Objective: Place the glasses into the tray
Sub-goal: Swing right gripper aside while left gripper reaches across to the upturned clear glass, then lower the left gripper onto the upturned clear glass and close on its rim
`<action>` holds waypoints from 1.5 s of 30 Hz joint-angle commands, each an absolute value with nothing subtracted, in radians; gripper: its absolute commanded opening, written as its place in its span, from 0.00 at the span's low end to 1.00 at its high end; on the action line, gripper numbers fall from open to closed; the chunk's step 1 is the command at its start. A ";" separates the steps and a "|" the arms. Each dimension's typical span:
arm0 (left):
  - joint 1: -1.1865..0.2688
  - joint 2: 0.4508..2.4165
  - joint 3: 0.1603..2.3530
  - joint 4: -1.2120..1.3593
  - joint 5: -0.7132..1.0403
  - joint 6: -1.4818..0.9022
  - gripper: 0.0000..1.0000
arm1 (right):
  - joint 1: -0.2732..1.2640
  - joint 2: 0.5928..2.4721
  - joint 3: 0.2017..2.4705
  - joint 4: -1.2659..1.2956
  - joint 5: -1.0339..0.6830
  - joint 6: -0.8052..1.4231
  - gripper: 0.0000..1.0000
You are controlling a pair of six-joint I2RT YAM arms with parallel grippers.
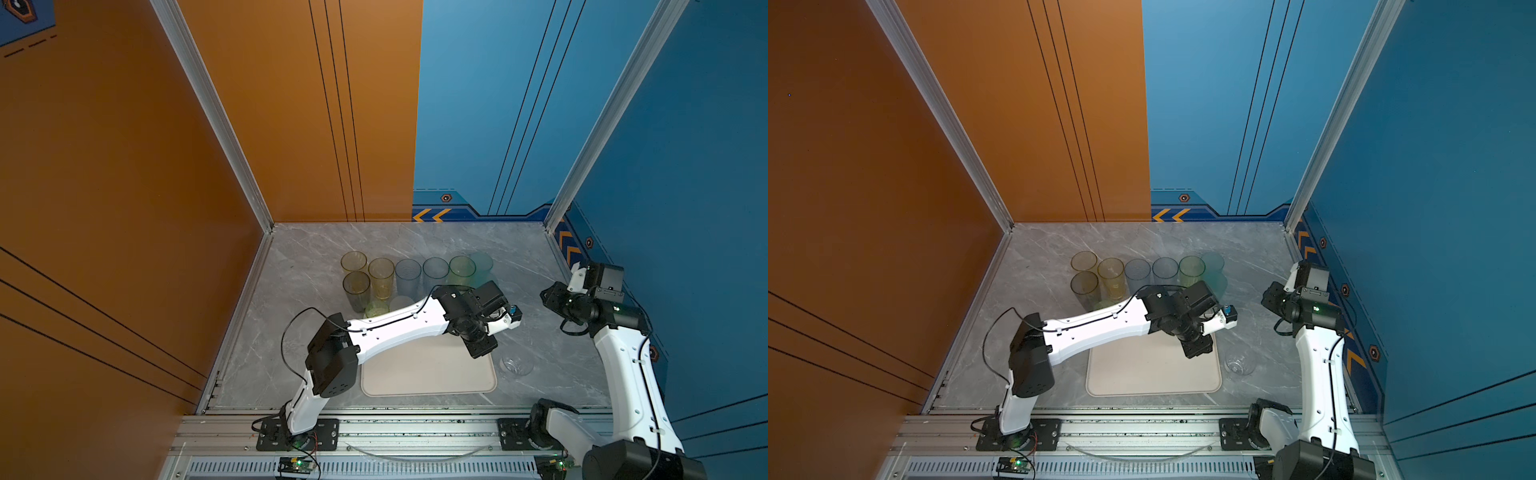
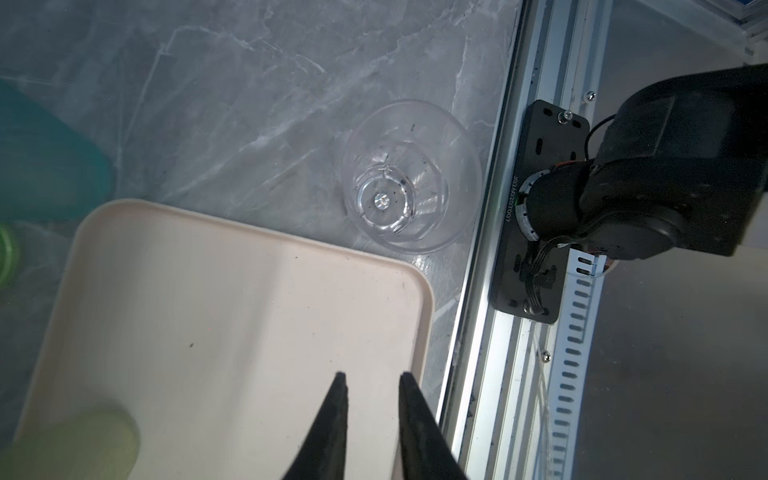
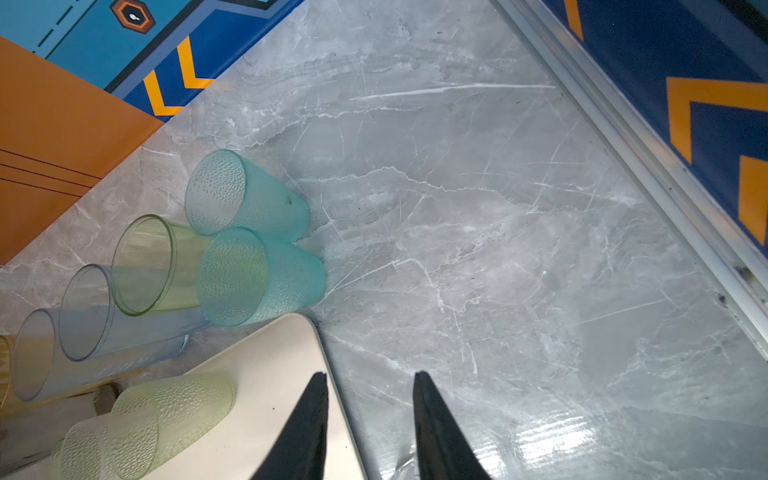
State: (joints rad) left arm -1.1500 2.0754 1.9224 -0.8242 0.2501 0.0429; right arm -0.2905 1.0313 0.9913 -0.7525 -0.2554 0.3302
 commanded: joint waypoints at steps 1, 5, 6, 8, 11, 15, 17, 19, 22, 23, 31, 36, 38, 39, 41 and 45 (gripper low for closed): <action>-1.159 2.128 2.009 -0.852 0.309 0.007 0.24 | -0.305 1.039 0.963 -0.708 -0.324 0.319 0.34; -1.161 2.200 2.081 -0.853 0.316 -0.022 0.24 | -0.306 1.039 0.952 -0.698 -0.329 0.321 0.34; -1.160 2.215 2.096 -0.852 0.320 -0.026 0.23 | -0.306 1.038 0.951 -0.696 -0.331 0.320 0.34; -1.161 2.235 2.120 -0.853 0.324 -0.034 0.24 | -0.306 1.038 0.951 -0.693 -0.340 0.320 0.34; -1.161 2.261 2.152 -0.852 0.338 -0.043 0.24 | -0.307 1.035 0.952 -0.689 -0.344 0.319 0.33; -1.161 2.297 2.186 -0.853 0.354 -0.058 0.25 | -0.307 1.031 0.953 -0.689 -0.345 0.319 0.34; -1.161 2.310 2.200 -0.852 0.356 -0.064 0.25 | -0.308 1.025 0.955 -0.689 -0.342 0.319 0.34; -1.161 2.321 2.211 -0.852 0.354 -0.065 0.25 | -0.311 1.020 0.957 -0.688 -0.345 0.319 0.34; -1.160 2.341 2.226 -0.853 0.353 -0.069 0.25 | -0.318 1.011 0.958 -0.686 -0.353 0.319 0.34; -1.161 2.347 2.232 -0.852 0.352 -0.070 0.25 | -0.320 1.010 0.959 -0.686 -0.354 0.319 0.34; -1.173 2.402 2.309 -0.880 0.293 -0.061 0.25 | -0.326 1.005 0.959 -0.681 -0.371 0.318 0.34; -1.177 2.428 2.350 -0.901 0.270 -0.052 0.25 | -0.327 1.002 0.952 -0.675 -0.381 0.315 0.34; -1.177 2.440 2.369 -0.918 0.255 -0.046 0.25 | -0.328 1.002 0.951 -0.673 -0.385 0.315 0.34; -1.180 2.441 2.374 -0.922 0.248 -0.045 0.25 | -0.327 1.001 0.950 -0.672 -0.387 0.314 0.34; -1.181 2.444 2.378 -0.929 0.226 -0.039 0.25 | -0.327 1.000 0.948 -0.670 -0.391 0.314 0.34; -1.186 2.441 2.382 -0.934 0.176 -0.022 0.24 | -0.327 1.000 0.945 -0.664 -0.403 0.314 0.34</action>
State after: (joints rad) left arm -1.1713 2.4222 2.3528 -0.8944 0.2352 -0.0483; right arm -0.3210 1.0161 0.9596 -0.6888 -0.3752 0.3302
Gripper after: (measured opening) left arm 0.245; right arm 0.339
